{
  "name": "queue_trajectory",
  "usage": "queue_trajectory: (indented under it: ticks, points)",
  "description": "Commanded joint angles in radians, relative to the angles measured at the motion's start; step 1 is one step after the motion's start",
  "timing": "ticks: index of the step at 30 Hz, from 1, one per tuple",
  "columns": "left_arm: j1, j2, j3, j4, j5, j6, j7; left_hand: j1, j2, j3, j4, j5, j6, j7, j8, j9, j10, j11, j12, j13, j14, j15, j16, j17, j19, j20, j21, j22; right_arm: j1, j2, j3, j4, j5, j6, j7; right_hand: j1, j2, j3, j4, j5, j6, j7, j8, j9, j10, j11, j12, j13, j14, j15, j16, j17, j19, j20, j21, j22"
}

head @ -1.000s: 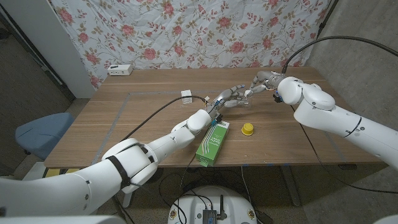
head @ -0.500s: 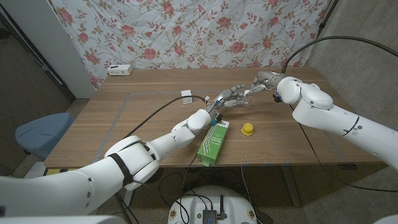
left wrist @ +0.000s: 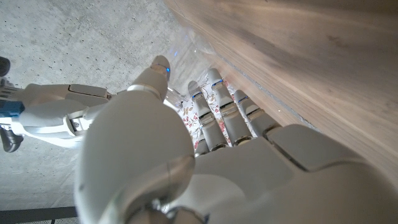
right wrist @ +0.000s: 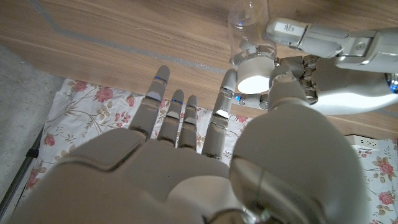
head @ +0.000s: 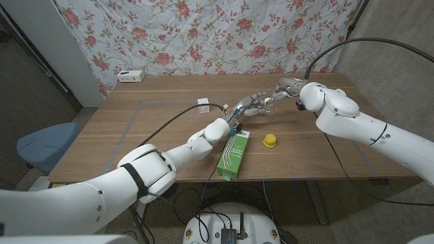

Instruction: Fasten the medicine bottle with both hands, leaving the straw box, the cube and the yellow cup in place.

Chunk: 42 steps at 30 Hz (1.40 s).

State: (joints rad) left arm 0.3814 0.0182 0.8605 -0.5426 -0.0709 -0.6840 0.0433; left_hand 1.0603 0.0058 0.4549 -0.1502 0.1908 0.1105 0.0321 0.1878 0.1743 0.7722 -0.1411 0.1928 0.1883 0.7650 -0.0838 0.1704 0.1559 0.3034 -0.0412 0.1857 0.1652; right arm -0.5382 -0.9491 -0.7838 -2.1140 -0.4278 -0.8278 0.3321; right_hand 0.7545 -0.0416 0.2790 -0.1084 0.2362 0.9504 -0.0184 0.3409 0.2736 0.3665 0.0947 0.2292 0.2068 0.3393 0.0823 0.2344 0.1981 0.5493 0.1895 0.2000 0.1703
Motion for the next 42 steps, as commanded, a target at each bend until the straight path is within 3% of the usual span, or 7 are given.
queue_trajectory:
  ticks: [1, 7, 11, 16, 27, 35, 42]
  points:
    - [-0.021, -0.017, 0.006, 0.052, -0.008, -0.012, -0.001, -0.003, -0.003, 0.007, 0.000, 0.002, 0.005, -0.005, 0.002, 0.004, 0.005, -0.005, 0.004, 0.003, 0.009, -0.105, 0.002, 0.003, 0.013, -0.129, 0.002, 0.002, 0.020, 0.017, -0.035, 0.009, -0.074, -0.045, 0.017, -0.018, -0.004, -0.008, 0.003, 0.003, 0.031, 0.001, 0.012, -0.001, 0.018, 0.003, 0.008, 0.001, 0.020, 0.001, 0.006, 0.003, 0.017, 0.002, 0.002, 0.002]
    - [-0.025, -0.022, 0.008, 0.061, -0.010, -0.014, 0.000, -0.002, -0.001, 0.009, -0.001, 0.003, 0.005, -0.003, 0.002, 0.004, 0.006, -0.003, 0.004, 0.003, 0.011, -0.107, 0.002, 0.003, 0.013, -0.130, 0.002, 0.002, 0.020, 0.026, -0.044, 0.009, -0.102, -0.071, 0.013, -0.054, -0.004, -0.020, 0.014, 0.002, 0.083, 0.002, 0.027, -0.005, 0.045, 0.007, 0.012, 0.001, 0.034, -0.003, 0.008, 0.004, 0.025, 0.001, 0.001, 0.002]
    - [-0.026, -0.023, 0.010, 0.063, -0.010, -0.014, 0.001, -0.004, -0.001, 0.009, 0.000, 0.002, 0.005, -0.003, 0.002, 0.004, 0.006, -0.004, 0.004, 0.003, 0.011, -0.105, 0.002, 0.003, 0.013, -0.130, 0.002, 0.002, 0.029, 0.029, -0.058, 0.008, -0.122, -0.089, 0.028, -0.101, -0.019, -0.042, 0.029, -0.004, 0.091, 0.009, 0.024, -0.011, 0.051, 0.008, 0.009, 0.001, 0.037, -0.003, 0.006, 0.005, 0.026, 0.001, -0.001, 0.002]
    - [-0.024, -0.021, 0.012, 0.057, -0.011, -0.014, 0.002, -0.003, 0.000, 0.010, -0.001, 0.003, 0.004, -0.002, 0.001, 0.004, 0.007, -0.004, 0.004, 0.003, 0.012, -0.106, 0.002, 0.003, 0.013, -0.130, 0.001, 0.002, 0.022, 0.028, -0.048, 0.005, -0.113, -0.082, 0.024, -0.115, -0.018, -0.046, 0.034, -0.005, 0.093, 0.021, 0.024, -0.011, 0.055, 0.014, 0.008, 0.001, 0.038, -0.002, 0.005, 0.005, 0.027, 0.005, -0.002, 0.002]
    - [-0.030, -0.026, 0.013, 0.067, -0.012, -0.015, -0.001, -0.004, -0.001, 0.011, -0.001, 0.003, 0.004, -0.003, 0.001, 0.004, 0.007, -0.003, 0.004, 0.003, 0.012, -0.107, 0.002, 0.003, 0.013, -0.132, 0.001, 0.002, 0.033, 0.025, -0.062, -0.001, -0.134, -0.106, 0.053, -0.194, -0.027, -0.075, 0.061, -0.021, 0.024, 0.046, -0.002, 0.002, 0.036, 0.029, -0.009, 0.001, 0.025, 0.006, -0.005, 0.008, 0.007, 0.021, -0.011, 0.003]
    - [-0.033, -0.026, 0.015, 0.070, -0.013, -0.016, 0.000, -0.005, 0.000, 0.012, -0.001, 0.003, 0.004, -0.003, 0.001, 0.004, 0.006, -0.003, 0.004, 0.003, 0.013, -0.108, 0.002, 0.003, 0.013, -0.132, 0.001, 0.002, 0.042, 0.019, -0.062, -0.007, -0.127, -0.107, 0.081, -0.243, -0.029, -0.091, 0.074, -0.032, -0.056, 0.074, -0.034, 0.012, 0.010, 0.039, -0.022, 0.003, 0.004, 0.024, -0.017, 0.009, -0.014, 0.026, -0.015, 0.003]
    - [-0.032, -0.024, 0.013, 0.069, -0.016, -0.016, -0.003, -0.005, 0.000, 0.014, -0.001, 0.003, 0.004, -0.001, 0.001, 0.004, 0.006, -0.003, 0.004, 0.003, 0.013, -0.108, 0.001, 0.003, 0.013, -0.131, 0.001, 0.002, 0.046, 0.002, -0.049, -0.015, -0.103, -0.083, 0.106, -0.249, -0.016, -0.088, 0.059, -0.032, -0.225, 0.099, -0.104, 0.023, -0.054, 0.054, -0.038, 0.006, -0.036, 0.048, -0.033, 0.004, -0.046, 0.026, -0.017, 0.003]
